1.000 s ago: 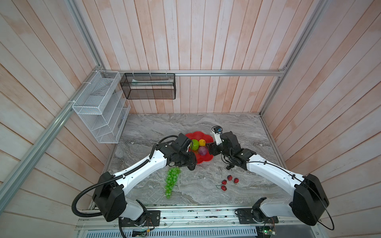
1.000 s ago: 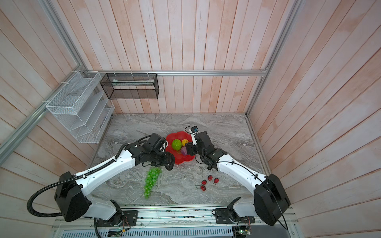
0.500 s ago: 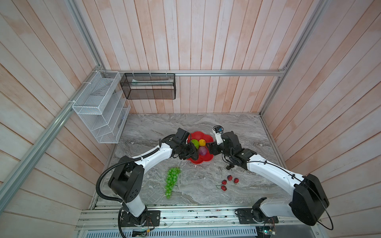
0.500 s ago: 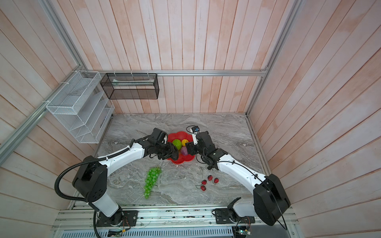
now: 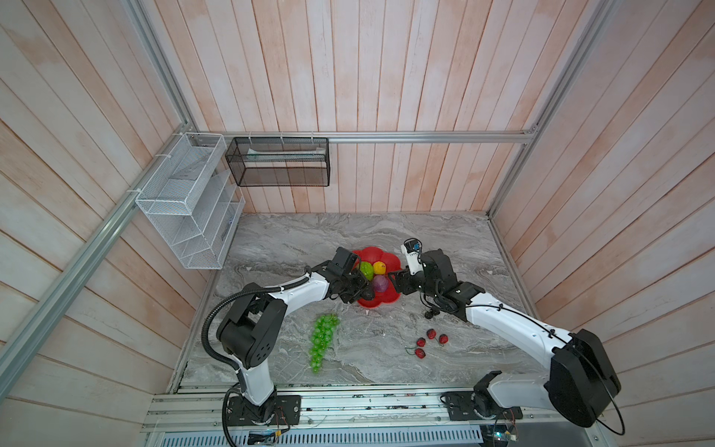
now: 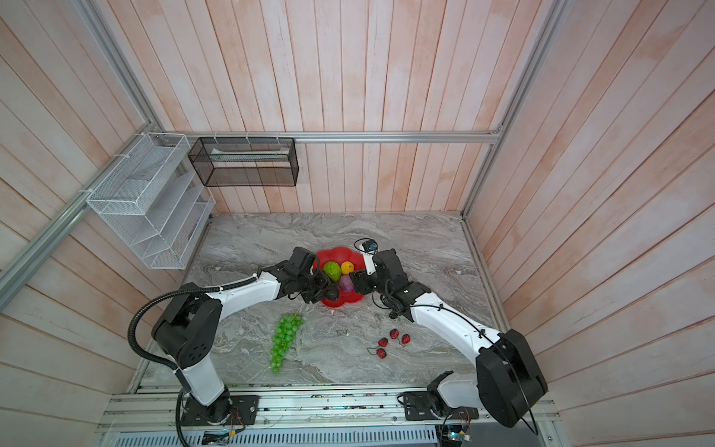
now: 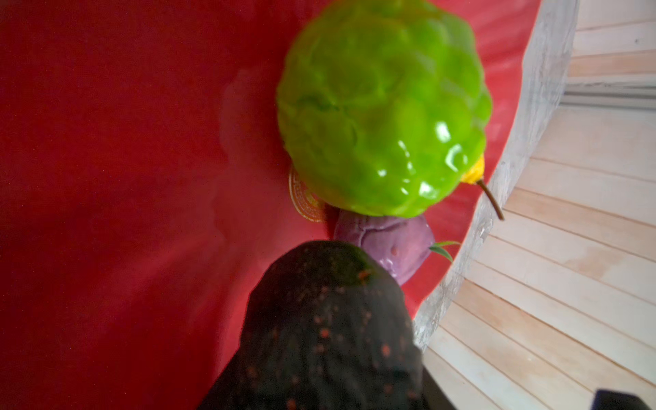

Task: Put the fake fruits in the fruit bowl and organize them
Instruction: 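Carry the dark fruit into the red bowl with the left gripper, then open the left gripper and withdraw from the bowl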

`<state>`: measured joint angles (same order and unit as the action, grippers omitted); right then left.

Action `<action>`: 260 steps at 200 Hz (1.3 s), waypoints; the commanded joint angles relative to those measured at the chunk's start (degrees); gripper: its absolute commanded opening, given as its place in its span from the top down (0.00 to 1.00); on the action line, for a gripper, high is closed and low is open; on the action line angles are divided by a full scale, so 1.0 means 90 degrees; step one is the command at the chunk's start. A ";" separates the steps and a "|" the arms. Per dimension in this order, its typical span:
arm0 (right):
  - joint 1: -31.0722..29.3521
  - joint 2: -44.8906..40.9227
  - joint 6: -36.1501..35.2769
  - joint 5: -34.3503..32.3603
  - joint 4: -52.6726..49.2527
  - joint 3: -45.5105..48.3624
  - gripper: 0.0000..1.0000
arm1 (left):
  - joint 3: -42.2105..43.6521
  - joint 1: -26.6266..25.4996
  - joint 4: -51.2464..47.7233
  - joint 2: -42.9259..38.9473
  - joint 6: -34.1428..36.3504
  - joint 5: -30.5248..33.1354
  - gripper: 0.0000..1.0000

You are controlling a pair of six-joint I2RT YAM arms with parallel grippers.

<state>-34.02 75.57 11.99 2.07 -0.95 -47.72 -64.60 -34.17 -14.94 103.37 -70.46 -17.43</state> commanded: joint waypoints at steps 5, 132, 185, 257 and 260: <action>0.0109 -0.0173 -0.0043 0.0214 0.0115 0.0212 0.28 | -0.0116 -0.0012 0.0206 0.0211 -0.0278 0.0262 0.62; 0.0414 -0.0222 -0.0163 0.0473 0.0002 0.0227 0.27 | -0.0304 -0.0041 0.0411 0.0383 -0.0488 0.0238 0.27; 0.0413 -0.0305 -0.0141 0.0454 -0.0240 0.0056 0.27 | -0.0347 -0.0124 -0.0346 -0.0124 -0.0176 0.0328 0.22; 0.0415 -0.0984 0.0522 0.0065 -0.1120 0.0364 0.33 | -0.0210 -0.0197 -0.2012 -0.1556 0.1881 0.0748 0.25; 0.0424 -0.1021 0.0570 0.0042 -0.1167 0.0391 0.33 | -0.0223 -0.0190 -0.2079 -0.1592 0.1996 0.0766 0.25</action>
<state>-30.59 68.97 13.32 4.78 -6.20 -45.76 -66.57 -35.86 -25.91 92.07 -63.05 -14.20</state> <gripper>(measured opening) 0.681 0.748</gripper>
